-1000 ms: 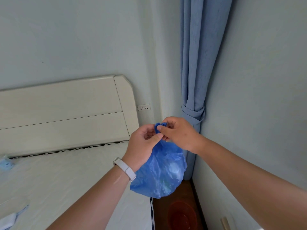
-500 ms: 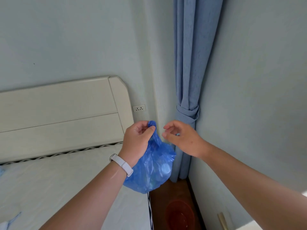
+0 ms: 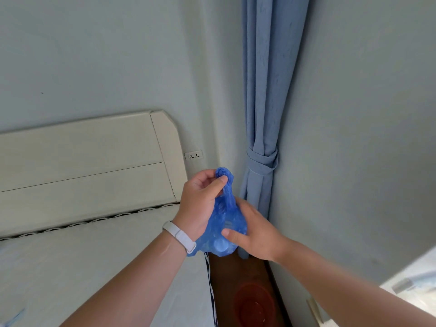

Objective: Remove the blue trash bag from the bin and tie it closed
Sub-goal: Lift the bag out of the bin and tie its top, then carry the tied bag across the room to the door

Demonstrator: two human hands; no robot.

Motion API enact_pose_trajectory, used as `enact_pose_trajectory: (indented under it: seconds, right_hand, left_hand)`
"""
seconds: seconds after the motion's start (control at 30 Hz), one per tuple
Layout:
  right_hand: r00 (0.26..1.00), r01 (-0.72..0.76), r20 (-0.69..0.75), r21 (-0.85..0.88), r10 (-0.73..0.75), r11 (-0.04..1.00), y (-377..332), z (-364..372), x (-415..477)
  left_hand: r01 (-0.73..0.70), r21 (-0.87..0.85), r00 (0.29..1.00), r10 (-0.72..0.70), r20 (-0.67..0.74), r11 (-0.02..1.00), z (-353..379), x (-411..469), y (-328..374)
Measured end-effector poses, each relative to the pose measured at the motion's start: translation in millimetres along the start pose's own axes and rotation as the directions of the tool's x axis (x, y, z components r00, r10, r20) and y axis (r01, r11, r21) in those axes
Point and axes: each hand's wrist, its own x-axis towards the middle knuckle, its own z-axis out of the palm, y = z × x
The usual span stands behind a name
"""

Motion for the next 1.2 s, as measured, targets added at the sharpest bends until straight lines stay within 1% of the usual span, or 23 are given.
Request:
enact_pose_trajectory:
  seconds: [0.07, 0.2, 0.33, 0.6, 0.8, 1.0, 1.2]
  right_hand:
    - [0.999, 0.022, -0.034, -0.052, -0.023, 0.998, -2, 1, -2]
    - [0.993, 0.015, -0.118, -0.124, -0.030, 0.992, -3, -3, -5]
    - [0.991, 0.039, -0.121, -0.137, -0.056, 0.990, -2, -13, -17]
    - [0.989, 0.148, -0.008, -0.127, -0.151, 0.981, -3, -32, -47]
    - [0.968, 0.245, 0.061, -0.046, -0.242, 0.969, -4, -35, -73]
    - [0.918, 0.370, 0.154, -0.006, -0.365, 0.929, -18, -17, -94]
    - [0.838, 0.471, 0.295, 0.036, -0.459, 0.882, -50, 22, -110]
  left_hand:
    - [0.012, -0.028, 1.000, -0.011, 0.015, 1.000, 4, -5, -1]
    - [0.019, -0.034, 0.999, -0.018, 0.026, 0.999, 15, -17, 0]
    - [0.022, -0.058, 1.000, -0.022, 0.003, 0.998, 25, -38, 6]
    - [-0.007, -0.091, 0.984, -0.010, -0.177, 0.996, 50, -85, 19]
    - [-0.038, -0.054, 0.962, 0.022, -0.271, 0.998, 62, -125, 22]
    - [-0.053, -0.023, 0.916, 0.039, -0.400, 0.998, 52, -173, 31]
    - [-0.094, -0.028, 0.840, 0.064, -0.539, 0.995, 22, -233, 42]
